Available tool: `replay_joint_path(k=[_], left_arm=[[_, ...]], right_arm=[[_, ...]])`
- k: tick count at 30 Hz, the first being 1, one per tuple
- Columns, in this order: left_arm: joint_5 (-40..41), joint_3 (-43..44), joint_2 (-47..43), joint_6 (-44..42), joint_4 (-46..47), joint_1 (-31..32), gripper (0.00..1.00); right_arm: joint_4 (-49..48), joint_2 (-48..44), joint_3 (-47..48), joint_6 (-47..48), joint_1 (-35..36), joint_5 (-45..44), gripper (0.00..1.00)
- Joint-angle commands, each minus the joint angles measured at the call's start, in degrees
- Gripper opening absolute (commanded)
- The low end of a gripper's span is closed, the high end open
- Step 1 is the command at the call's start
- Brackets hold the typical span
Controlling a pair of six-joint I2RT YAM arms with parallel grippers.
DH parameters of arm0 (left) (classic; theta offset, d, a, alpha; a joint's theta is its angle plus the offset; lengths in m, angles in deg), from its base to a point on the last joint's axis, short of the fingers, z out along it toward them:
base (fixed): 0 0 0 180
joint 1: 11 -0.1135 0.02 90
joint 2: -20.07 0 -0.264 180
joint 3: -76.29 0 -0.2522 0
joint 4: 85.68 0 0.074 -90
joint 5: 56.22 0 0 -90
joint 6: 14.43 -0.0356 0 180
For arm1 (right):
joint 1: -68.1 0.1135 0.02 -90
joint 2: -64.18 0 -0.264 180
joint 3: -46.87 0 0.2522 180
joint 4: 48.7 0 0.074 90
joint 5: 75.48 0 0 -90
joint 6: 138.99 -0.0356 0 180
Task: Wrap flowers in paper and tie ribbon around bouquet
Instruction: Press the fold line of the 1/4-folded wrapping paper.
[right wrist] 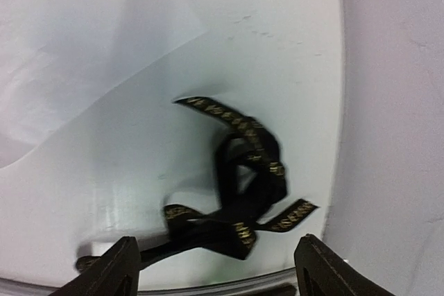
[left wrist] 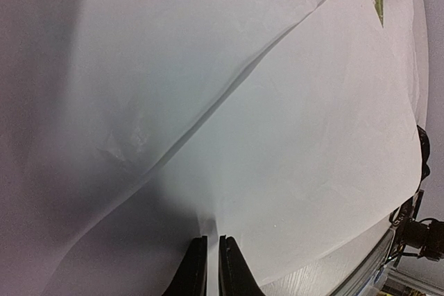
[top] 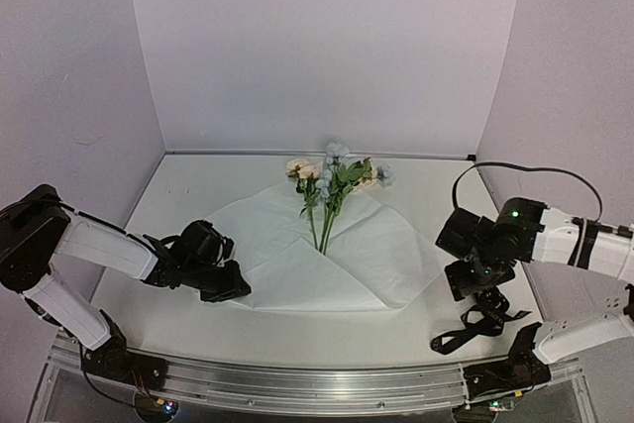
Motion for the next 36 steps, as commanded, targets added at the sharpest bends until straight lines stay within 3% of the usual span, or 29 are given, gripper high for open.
replay_joint_path(k=[1, 8, 20, 26, 36], left_arm=[[0.82, 1.1, -1.03, -1.21, 0.34, 0.15, 0.08], [0.32, 2.1, -0.41, -2.15, 0.56, 0.14, 0.08], [-0.23, 2.65, 0.3, -2.3, 1.02, 0.15, 0.08], [-0.49, 2.95, 0.59, -2.28, 1.48, 0.15, 0.08], [-0.84, 4.62, 0.62, -2.97, 0.9, 0.15, 0.08]], right_arm=[[-14.28, 10.24, 6.74, 6.62, 0.0, 25.44, 0.79], [-20.43, 23.85, 15.21, 9.24, -0.19, 39.28, 0.85], [-27.18, 36.94, 21.47, 5.49, -3.83, 50.91, 0.84], [-28.24, 38.99, 22.36, 3.4, -4.72, 53.02, 0.72], [-28.76, 40.8, 21.85, 1.49, -5.68, 54.8, 0.34]])
